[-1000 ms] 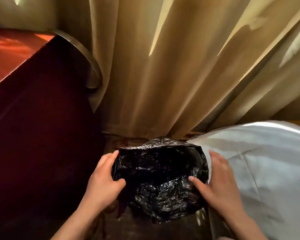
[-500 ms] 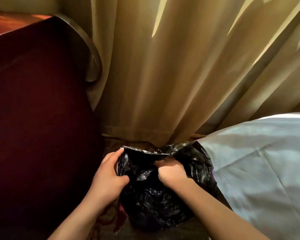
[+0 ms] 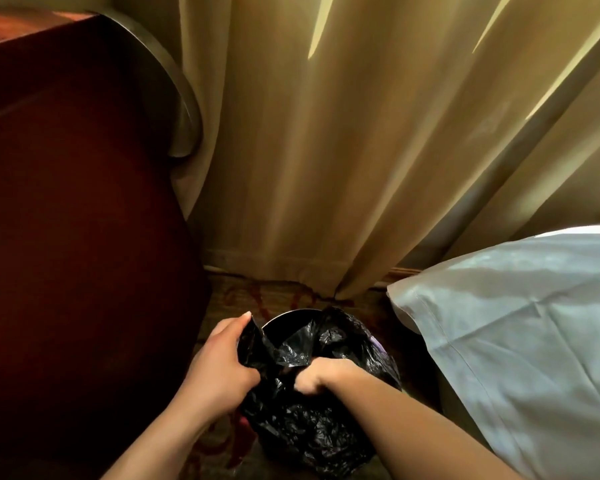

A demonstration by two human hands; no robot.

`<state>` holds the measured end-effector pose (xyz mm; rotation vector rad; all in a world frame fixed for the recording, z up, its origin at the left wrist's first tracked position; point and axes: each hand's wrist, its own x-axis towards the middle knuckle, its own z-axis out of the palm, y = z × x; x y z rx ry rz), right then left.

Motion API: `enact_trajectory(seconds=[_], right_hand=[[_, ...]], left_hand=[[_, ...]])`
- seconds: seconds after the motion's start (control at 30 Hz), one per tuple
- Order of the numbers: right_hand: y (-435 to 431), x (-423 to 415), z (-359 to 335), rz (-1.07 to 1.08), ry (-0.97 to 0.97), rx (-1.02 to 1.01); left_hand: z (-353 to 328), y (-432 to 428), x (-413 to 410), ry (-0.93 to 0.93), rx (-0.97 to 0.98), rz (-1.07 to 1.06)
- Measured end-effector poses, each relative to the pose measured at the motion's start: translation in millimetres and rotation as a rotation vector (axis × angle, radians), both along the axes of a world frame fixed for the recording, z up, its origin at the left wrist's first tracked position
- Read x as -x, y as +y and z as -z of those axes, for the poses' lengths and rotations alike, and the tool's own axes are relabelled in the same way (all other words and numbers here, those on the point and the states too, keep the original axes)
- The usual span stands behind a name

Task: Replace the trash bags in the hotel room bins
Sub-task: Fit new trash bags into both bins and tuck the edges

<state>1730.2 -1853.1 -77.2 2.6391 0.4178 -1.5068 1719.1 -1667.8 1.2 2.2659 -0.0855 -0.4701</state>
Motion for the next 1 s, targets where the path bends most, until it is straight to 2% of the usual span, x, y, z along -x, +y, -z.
enact_trajectory(seconds=[0.1,0.17,0.27,0.3,0.37,0.43,0.47,0.5,0.57,0.67,0.8,0.87,0.93,1.0], right_hand=[[4.6,-4.7,-0.7,-0.048,0.024,-0.063],[7.1,-2.5,-15.1,-0.019,-0.091,-0.046],[3.9,28.6,-45.1,-0.049,-0.327,-0.187],[-2.8,42.5,-50.7,-0.061,-0.407,-0.254],[-20.1,72.0,-60.4,-0.073,-0.591,-0.379],[-34.9,97.4,-60.7,-0.112,-0.736,-0.389],[-38.4,105.2,-58.8,-0.105,-0.748,-0.379],[-40.7,109.4,-54.4,-0.124,-0.749,-0.377],[-43.4,111.7,-43.3,-0.143,-0.687,-0.385],[-43.9,115.2,-34.2,-0.087,-0.649,-0.396],[-47.7,122.7,-32.1,0.004,-0.747,-0.422],[-54.0,124.2,-35.5,0.062,-0.808,-0.337],[-66.5,128.8,-33.5,0.273,-0.802,-0.267],[-81.0,132.3,-26.0,0.573,-0.657,-0.245]], left_hand=[[8.5,9.4,-7.0,-0.005,-0.132,0.008],[8.9,14.3,-10.8,-0.020,-0.193,0.004],[7.4,20.9,-8.1,-0.038,-0.336,0.000],[5.0,21.4,-4.4,-0.103,-0.434,0.023],[6.6,20.9,6.2,-0.380,-0.587,0.147],[13.0,18.0,16.6,-0.610,-0.445,0.303],[13.0,14.2,22.9,-0.647,-0.363,0.392],[15.2,10.9,28.2,-0.649,-0.375,0.475],[24.6,5.9,34.2,-0.486,-0.510,0.580],[34.1,9.6,35.6,-0.334,-0.638,0.562],[33.4,13.0,37.8,-0.291,-0.515,0.434],[37.4,15.3,38.9,-0.259,-0.461,0.366],[44.7,18.3,39.0,-0.168,-0.366,0.288],[52.8,17.8,37.3,-0.036,-0.242,0.204]])
